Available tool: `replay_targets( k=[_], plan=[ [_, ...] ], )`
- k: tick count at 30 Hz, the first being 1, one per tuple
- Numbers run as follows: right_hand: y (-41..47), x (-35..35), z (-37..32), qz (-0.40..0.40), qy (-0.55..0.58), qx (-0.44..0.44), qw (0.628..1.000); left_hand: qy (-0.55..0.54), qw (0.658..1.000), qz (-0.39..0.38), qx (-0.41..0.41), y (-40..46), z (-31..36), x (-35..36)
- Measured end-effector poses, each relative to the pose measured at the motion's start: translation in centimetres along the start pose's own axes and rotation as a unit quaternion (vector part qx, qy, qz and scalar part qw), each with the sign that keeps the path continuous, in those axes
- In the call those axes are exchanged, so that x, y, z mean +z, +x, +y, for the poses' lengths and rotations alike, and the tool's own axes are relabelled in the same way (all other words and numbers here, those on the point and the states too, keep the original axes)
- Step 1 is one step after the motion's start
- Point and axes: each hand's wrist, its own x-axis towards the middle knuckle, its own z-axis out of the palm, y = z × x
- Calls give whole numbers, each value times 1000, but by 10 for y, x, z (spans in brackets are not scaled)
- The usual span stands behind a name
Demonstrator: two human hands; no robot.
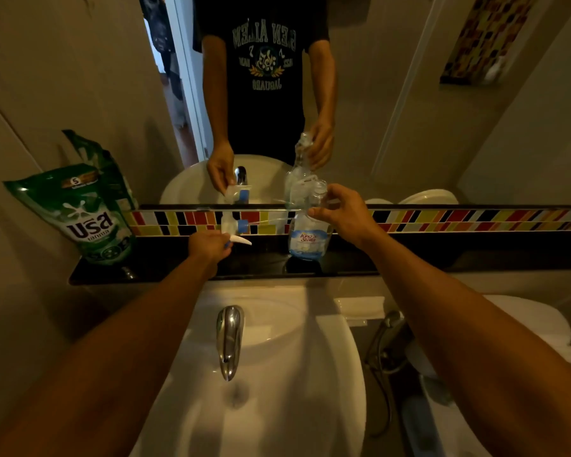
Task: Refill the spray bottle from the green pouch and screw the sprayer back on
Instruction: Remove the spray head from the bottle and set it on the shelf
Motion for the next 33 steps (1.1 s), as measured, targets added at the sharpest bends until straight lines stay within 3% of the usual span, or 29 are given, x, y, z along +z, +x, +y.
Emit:
replay_targets(
  k=[9,16,24,26,31,33],
  plan=[
    [16,35,12,-31,2,-1,1000,115,993,-13,19,17,-39,7],
    [16,42,16,-1,-8,-7,1000,266,958,35,100,22,-55,4],
    [7,50,30,19,-7,18,1000,293,948,60,109,17,-64,11],
    [1,53,33,50,-11,7,999,296,946,58,115,16,-65,10],
    [-25,69,34,214,-65,-57,973,301,939,48,157,5,-63,-3],
    [-34,82,32,216,-71,-89,970,310,930,63,189,-2,-58,-16]
  ],
)
